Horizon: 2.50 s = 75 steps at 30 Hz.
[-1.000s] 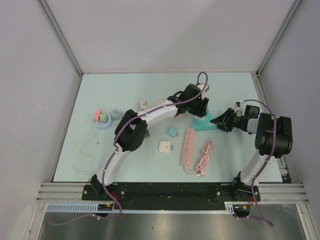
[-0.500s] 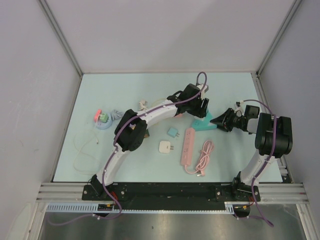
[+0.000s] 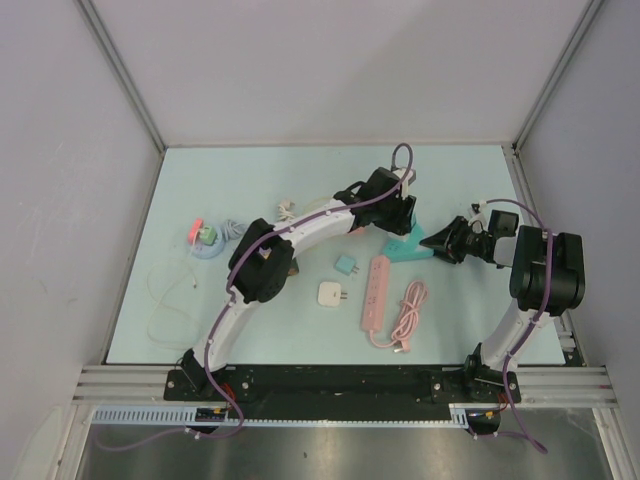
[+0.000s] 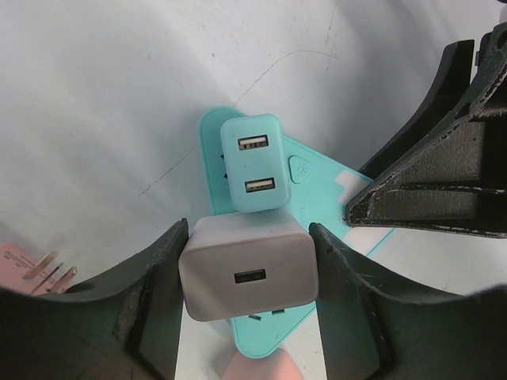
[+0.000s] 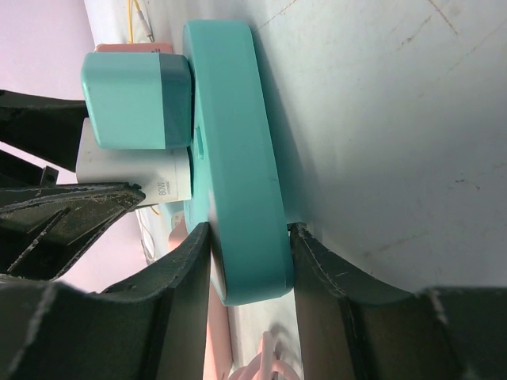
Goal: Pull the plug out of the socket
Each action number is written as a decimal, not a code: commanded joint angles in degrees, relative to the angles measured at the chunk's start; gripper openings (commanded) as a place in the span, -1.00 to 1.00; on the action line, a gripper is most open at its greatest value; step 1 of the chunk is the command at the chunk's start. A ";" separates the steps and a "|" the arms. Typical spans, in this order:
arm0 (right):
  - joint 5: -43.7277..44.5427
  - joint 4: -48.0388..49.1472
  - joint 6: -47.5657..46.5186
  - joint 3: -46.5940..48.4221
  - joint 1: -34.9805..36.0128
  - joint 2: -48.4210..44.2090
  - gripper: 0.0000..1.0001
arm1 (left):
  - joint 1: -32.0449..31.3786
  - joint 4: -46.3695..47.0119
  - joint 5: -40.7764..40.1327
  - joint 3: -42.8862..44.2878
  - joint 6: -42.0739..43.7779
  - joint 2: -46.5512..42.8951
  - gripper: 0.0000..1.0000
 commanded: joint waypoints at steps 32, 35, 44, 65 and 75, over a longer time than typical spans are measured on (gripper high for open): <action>14.22 -3.82 -3.16 -0.90 0.69 2.57 -0.76 | 0.03 1.03 3.26 -1.87 -5.51 -9.52 -0.99; 14.13 -3.82 -3.07 -0.90 0.69 2.57 -0.77 | -0.06 -1.42 2.47 1.20 -3.84 -8.99 -0.99; 14.22 -3.82 -3.07 -0.90 0.78 2.57 -0.77 | -1.11 -7.05 -0.96 9.20 -1.38 -8.64 -0.99; 14.13 -4.00 -3.16 -0.89 0.69 2.66 -0.75 | 0.64 0.59 -3.94 -2.66 -3.04 -14.88 -0.99; 13.87 -3.91 -3.16 -0.81 0.60 2.66 -0.74 | 5.20 3.57 -4.74 -0.99 -7.35 -11.19 -0.99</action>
